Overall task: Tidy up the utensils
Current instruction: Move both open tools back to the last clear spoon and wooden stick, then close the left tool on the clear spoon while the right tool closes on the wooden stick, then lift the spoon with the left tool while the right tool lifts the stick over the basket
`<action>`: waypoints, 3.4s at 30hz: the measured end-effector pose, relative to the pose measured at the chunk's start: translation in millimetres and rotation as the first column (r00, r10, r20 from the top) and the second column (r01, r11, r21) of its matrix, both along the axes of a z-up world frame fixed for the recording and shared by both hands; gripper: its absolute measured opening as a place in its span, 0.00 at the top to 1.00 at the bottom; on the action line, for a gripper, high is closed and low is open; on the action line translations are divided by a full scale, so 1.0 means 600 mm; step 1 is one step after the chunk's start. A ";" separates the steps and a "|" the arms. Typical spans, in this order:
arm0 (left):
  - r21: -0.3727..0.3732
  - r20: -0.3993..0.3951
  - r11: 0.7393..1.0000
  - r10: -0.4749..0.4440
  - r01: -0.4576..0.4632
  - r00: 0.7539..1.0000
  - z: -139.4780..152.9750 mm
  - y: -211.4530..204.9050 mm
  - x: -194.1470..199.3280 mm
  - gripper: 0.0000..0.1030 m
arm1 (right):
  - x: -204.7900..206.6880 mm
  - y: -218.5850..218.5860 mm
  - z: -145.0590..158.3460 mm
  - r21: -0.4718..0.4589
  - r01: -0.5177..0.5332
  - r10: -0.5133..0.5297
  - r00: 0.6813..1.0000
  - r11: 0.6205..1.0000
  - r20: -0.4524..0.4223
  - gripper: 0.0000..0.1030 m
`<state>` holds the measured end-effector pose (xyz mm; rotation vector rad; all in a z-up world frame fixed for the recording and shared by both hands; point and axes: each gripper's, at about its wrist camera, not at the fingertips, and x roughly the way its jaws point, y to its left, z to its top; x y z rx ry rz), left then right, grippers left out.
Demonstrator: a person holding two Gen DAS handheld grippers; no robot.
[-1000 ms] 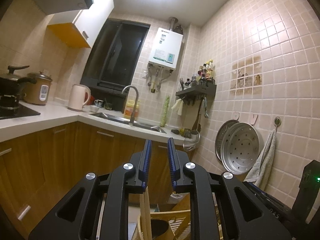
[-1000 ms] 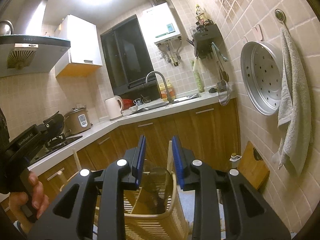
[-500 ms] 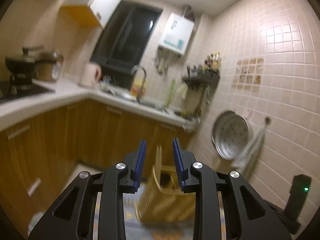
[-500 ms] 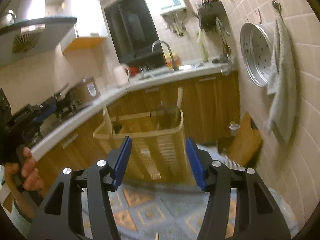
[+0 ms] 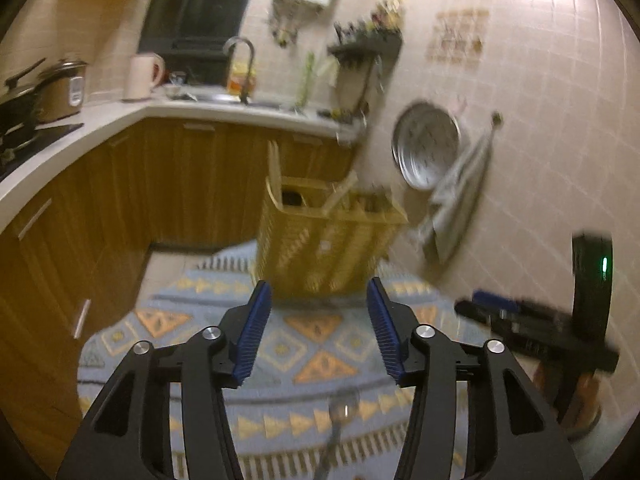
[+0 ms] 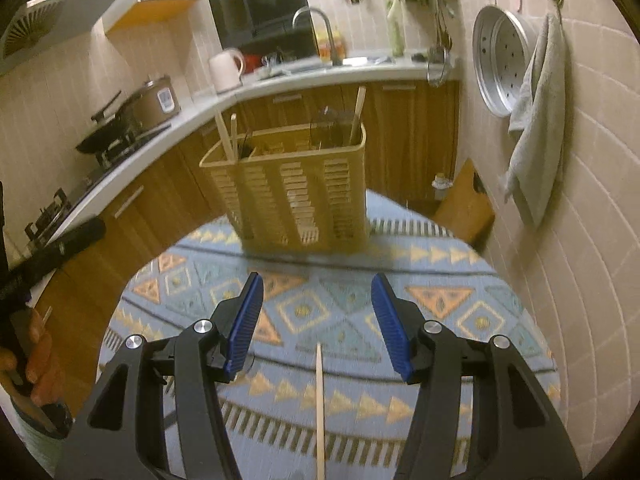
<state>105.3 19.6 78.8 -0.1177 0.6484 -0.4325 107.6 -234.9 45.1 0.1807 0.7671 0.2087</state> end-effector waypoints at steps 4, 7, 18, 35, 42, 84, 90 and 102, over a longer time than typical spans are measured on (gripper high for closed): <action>0.119 -0.167 0.988 -0.076 0.097 0.983 -0.051 -0.033 0.001 0.50 | 0.004 0.004 -0.026 -0.006 -0.034 0.033 0.988 0.999 -0.148 0.49; 0.146 -0.340 0.972 -0.126 0.185 0.932 -0.109 -0.050 0.015 0.50 | 0.006 0.021 -0.068 -0.035 -0.111 0.096 0.952 0.993 -0.291 0.49; 0.173 -0.524 0.938 -0.171 0.301 0.834 -0.225 -0.082 0.021 0.59 | 0.010 0.041 -0.165 -0.019 -0.191 0.154 0.841 0.981 -0.519 0.67; 0.415 -0.473 0.848 -0.108 0.329 0.874 -0.230 -0.159 0.011 0.68 | 0.016 0.069 -0.184 -0.120 -0.220 0.117 0.820 0.968 -0.560 0.83; 0.466 -0.455 0.833 -0.063 0.298 0.888 -0.237 -0.186 0.008 0.85 | 0.015 0.049 -0.186 -0.097 -0.145 0.067 0.827 0.985 -0.559 0.95; -0.027 0.173 1.000 -0.003 0.007 0.985 0.036 -0.064 -0.002 0.90 | 0.008 -0.011 0.061 0.240 -0.167 0.163 0.986 0.956 0.039 0.96; -0.050 0.334 0.999 0.037 -0.022 0.942 0.065 -0.071 0.020 0.90 | 0.013 -0.014 0.098 0.205 -0.180 0.117 0.951 0.962 0.286 0.96; -0.104 0.436 0.994 0.081 -0.039 0.897 0.078 -0.074 0.126 0.90 | 0.109 -0.008 0.107 0.070 -0.043 0.004 0.878 0.997 0.479 0.96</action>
